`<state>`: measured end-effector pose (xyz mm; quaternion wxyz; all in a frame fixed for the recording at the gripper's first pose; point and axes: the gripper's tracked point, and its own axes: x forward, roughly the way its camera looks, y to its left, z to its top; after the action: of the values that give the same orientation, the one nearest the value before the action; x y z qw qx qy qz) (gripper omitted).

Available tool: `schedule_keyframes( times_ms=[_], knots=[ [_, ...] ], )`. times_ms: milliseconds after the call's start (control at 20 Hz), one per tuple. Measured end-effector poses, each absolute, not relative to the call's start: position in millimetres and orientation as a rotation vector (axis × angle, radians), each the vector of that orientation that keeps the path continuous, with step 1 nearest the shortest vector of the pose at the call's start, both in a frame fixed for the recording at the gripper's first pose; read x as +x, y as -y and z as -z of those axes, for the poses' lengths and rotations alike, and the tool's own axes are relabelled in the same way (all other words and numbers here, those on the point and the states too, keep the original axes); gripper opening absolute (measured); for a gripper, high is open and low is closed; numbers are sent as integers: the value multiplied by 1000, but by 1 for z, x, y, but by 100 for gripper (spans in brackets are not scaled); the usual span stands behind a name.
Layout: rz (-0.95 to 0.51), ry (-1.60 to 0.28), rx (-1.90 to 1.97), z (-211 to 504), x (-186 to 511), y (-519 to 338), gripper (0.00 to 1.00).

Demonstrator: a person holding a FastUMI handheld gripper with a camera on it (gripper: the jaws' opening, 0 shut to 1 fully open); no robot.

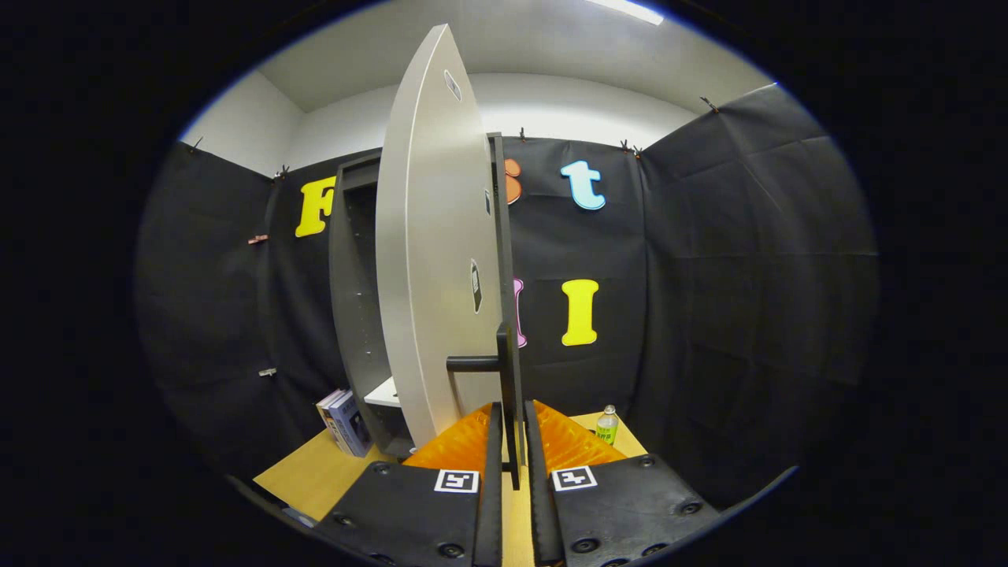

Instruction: Open the shoe cabinet door, grab the shoes and put them into the shoe cabinet, then close the shoe cabinet door.

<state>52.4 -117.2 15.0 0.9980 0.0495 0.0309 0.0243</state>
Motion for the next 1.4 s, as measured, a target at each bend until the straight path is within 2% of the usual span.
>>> schedule_keyframes(
  times_ms=[700, 850, 1000, 1050, 1300, 1400],
  knots=[
    [24, -33, 123, -17, 41, 146, 19],
    [45, -55, 137, -14, 23, 146, 30],
    [34, -91, 148, -6, 2, 137, 59],
    [24, -104, 148, -3, -7, 129, 59],
    [-80, -233, 102, 42, -31, 64, 96],
    [-137, -304, 122, 72, -33, 29, 98]
  ],
)
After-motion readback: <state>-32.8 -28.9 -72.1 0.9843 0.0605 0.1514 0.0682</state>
